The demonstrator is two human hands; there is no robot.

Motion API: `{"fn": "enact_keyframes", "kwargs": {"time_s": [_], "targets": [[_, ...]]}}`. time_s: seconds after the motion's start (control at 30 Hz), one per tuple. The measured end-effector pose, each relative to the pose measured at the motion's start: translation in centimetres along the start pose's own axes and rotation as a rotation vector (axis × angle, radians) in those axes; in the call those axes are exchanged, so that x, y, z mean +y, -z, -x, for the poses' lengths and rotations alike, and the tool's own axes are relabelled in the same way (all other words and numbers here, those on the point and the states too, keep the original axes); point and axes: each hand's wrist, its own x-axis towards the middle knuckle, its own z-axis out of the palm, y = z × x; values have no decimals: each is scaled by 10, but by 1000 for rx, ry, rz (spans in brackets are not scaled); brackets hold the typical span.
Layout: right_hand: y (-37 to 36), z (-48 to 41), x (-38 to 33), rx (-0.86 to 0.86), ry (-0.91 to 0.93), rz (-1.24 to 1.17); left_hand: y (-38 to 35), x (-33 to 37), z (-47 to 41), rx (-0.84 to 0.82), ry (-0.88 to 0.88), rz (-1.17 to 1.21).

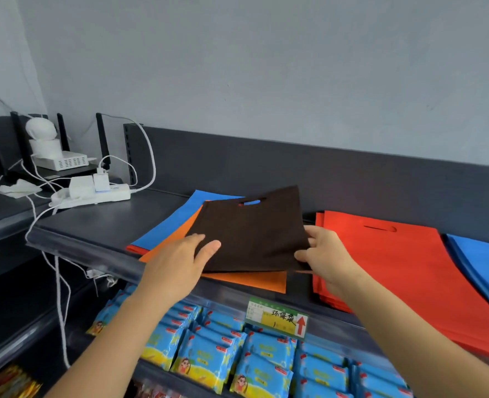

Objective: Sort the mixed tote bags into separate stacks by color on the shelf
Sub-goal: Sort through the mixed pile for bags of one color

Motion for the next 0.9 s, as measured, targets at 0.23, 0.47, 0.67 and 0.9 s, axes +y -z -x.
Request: {"fn": "enact_keyframes", "kwargs": {"time_s": [0.23, 0.47, 0.67, 0.9], "targets": [[71, 20, 2, 192, 204, -85, -16, 32, -26, -149, 240, 742], [168, 50, 39, 394, 155, -45, -45, 153, -19, 11, -113, 664], [277, 84, 84, 562, 116, -30, -79, 274, 7, 57, -282, 588], [440, 126, 145, 680, 83, 120, -134, 445, 54, 6, -343, 631]]}}
